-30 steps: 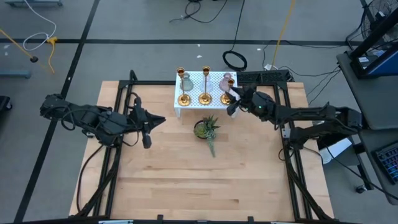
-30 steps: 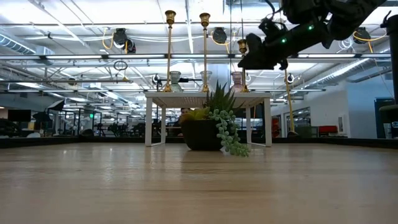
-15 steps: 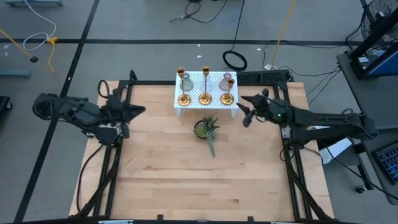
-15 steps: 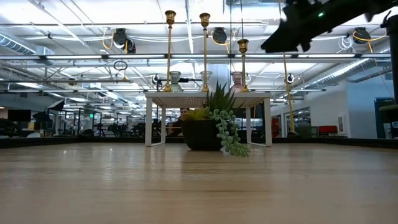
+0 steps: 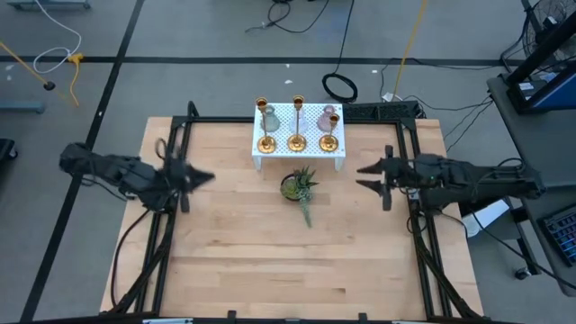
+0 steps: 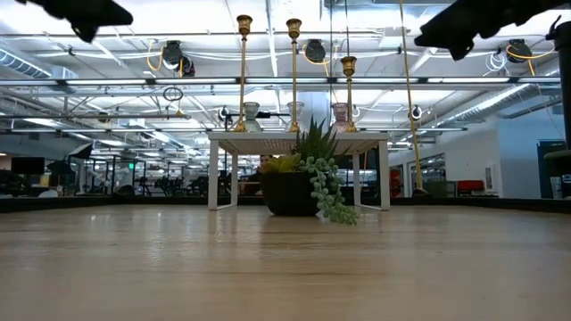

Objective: Pick & Place candle stick holders
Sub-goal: Return to Home Position

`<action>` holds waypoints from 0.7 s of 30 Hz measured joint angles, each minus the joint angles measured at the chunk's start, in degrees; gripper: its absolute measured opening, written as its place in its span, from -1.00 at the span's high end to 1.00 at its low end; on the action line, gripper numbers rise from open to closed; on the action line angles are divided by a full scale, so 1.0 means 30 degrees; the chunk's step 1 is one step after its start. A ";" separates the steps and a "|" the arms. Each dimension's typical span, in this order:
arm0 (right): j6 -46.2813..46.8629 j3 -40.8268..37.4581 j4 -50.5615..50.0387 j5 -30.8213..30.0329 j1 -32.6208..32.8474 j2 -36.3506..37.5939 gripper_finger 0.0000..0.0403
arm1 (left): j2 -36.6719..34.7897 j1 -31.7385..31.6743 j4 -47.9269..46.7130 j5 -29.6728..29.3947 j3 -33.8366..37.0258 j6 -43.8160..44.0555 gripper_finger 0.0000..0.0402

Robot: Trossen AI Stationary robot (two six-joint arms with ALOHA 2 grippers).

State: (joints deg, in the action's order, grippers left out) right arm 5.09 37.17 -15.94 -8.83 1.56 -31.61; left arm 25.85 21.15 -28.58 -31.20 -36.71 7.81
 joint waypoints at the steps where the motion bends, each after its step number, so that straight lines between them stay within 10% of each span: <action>1: 0.0167 0.0000 -0.0388 0.0204 0.0090 0.0082 0.32 | -0.0185 0.0000 0.0949 0.1574 0.0838 -0.0929 0.82; 6: 0.0205 0.0000 -0.1094 0.0522 0.0370 0.0433 0.37 | -0.0757 0.0002 0.4999 0.6826 0.3901 -0.3387 0.82; 21: -0.0437 -0.4276 0.3006 0.2041 0.0396 0.4503 0.52 | -0.4556 -0.0721 0.4538 0.7352 0.4609 -0.6132 0.82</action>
State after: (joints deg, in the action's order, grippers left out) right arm 3.78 24.34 -6.92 -2.71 2.74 -18.10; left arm 12.18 18.98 -14.97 -9.14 -22.88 -10.59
